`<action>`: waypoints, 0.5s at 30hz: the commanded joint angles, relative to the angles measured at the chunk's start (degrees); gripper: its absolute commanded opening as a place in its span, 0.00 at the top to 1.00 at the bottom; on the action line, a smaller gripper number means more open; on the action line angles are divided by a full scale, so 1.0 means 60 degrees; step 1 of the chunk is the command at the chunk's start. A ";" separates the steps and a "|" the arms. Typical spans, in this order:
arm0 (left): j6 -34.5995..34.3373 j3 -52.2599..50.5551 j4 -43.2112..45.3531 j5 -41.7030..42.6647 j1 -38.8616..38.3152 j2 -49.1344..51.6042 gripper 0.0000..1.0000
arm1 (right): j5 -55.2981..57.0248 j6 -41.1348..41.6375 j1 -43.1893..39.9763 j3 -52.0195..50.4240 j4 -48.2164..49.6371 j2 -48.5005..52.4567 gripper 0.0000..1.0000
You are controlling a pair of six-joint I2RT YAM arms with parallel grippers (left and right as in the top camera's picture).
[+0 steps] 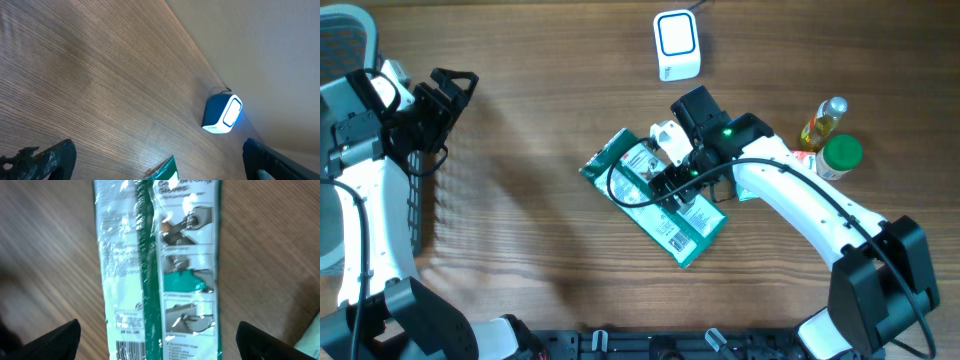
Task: Scan the item barcode
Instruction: 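Lower the gloves pack onto the table center and open the right gripper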
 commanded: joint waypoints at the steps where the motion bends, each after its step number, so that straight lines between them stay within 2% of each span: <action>1: 0.0047 0.0055 0.0033 -0.0062 0.0062 -0.0069 0.00 | 0.1519 0.1993 -0.0025 -0.0055 0.0313 0.0098 0.00; 15: 0.0047 0.0055 0.0033 -0.0062 0.0062 -0.0069 0.00 | 0.1570 0.2266 -0.0025 -0.0055 0.0342 0.0098 0.00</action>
